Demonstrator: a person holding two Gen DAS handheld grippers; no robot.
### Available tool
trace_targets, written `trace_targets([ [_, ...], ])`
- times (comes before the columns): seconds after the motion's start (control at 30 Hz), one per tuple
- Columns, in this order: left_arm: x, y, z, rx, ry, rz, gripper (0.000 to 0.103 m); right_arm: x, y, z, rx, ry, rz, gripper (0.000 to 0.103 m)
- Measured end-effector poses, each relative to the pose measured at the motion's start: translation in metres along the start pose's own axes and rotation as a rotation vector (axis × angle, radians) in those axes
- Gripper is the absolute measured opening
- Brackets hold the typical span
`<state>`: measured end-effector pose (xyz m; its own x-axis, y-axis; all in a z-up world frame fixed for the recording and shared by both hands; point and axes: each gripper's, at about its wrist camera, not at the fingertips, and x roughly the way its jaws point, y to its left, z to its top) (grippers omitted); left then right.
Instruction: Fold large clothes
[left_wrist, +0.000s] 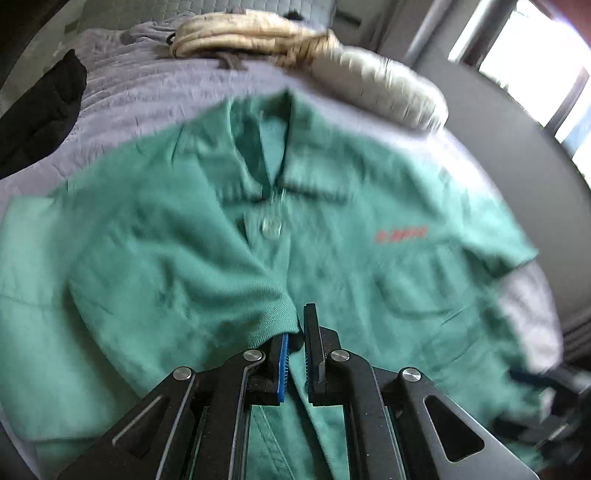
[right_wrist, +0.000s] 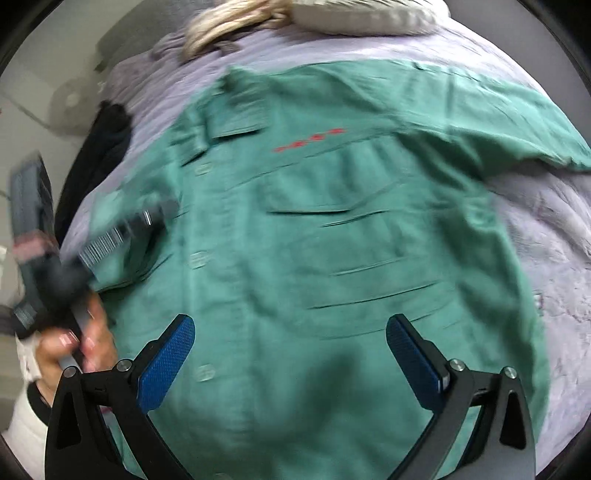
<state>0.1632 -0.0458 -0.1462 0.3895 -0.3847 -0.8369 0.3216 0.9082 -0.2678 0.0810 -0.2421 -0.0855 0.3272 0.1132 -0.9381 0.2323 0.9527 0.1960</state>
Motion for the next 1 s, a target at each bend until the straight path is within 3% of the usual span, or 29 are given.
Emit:
trace_targets([
  [0.1,-0.004,-0.008,-0.011,0.057,0.012,0.034,0.009,0.001,-0.016,0.013,0.001,0.003,-0.007,0.103],
  [0.13,-0.005,-0.009,-0.014,0.067,0.021,0.035,0.019,0.002,-0.015,0.019,-0.013,-0.006,-0.009,0.103],
  [0.17,-0.013,-0.008,-0.019,0.082,0.034,0.035,0.053,0.003,-0.014,0.025,-0.030,-0.016,-0.009,0.103],
  [0.23,-0.021,-0.014,-0.027,0.098,0.021,0.065,0.092,0.002,-0.002,0.039,-0.072,-0.037,0.006,0.103],
  [0.27,-0.039,-0.013,-0.037,0.113,-0.024,0.108,0.093,0.001,0.006,0.045,-0.094,-0.046,0.020,0.103],
  [0.33,-0.053,-0.004,-0.042,0.133,-0.037,0.162,0.093,0.003,0.035,0.062,-0.163,-0.070,0.067,0.103],
  [0.4,-0.065,0.014,-0.051,0.117,-0.054,0.301,0.093,0.008,0.063,0.070,-0.237,-0.082,0.103,0.103],
  [0.47,-0.074,0.043,-0.063,0.052,-0.053,0.445,0.093,0.022,0.106,0.076,-0.346,-0.073,0.118,0.103],
  [0.57,-0.076,0.095,-0.075,-0.124,-0.008,0.536,0.093,0.054,0.170,0.073,-0.506,-0.045,0.123,0.103],
  [0.63,-0.076,0.120,-0.080,-0.212,0.000,0.566,0.093,0.081,0.204,0.062,-0.609,-0.023,0.083,0.103],
  [0.73,-0.078,0.153,-0.083,-0.331,-0.027,0.595,0.093,0.122,0.239,0.046,-0.760,-0.043,-0.101,0.100],
  [0.77,-0.079,0.160,-0.083,-0.354,-0.043,0.612,0.093,0.136,0.244,0.044,-0.798,-0.053,-0.189,0.092],
  [0.83,-0.082,0.167,-0.085,-0.371,-0.059,0.633,0.093,0.140,0.239,0.048,-0.791,-0.067,-0.198,0.033],
  [0.9,-0.086,0.173,-0.088,-0.388,-0.072,0.657,0.093,0.124,0.219,0.063,-0.700,-0.088,-0.171,0.016],
  [1.0,-0.089,0.183,-0.090,-0.411,-0.094,0.683,0.093,0.089,0.171,0.097,-0.486,-0.137,-0.039,0.014],
])
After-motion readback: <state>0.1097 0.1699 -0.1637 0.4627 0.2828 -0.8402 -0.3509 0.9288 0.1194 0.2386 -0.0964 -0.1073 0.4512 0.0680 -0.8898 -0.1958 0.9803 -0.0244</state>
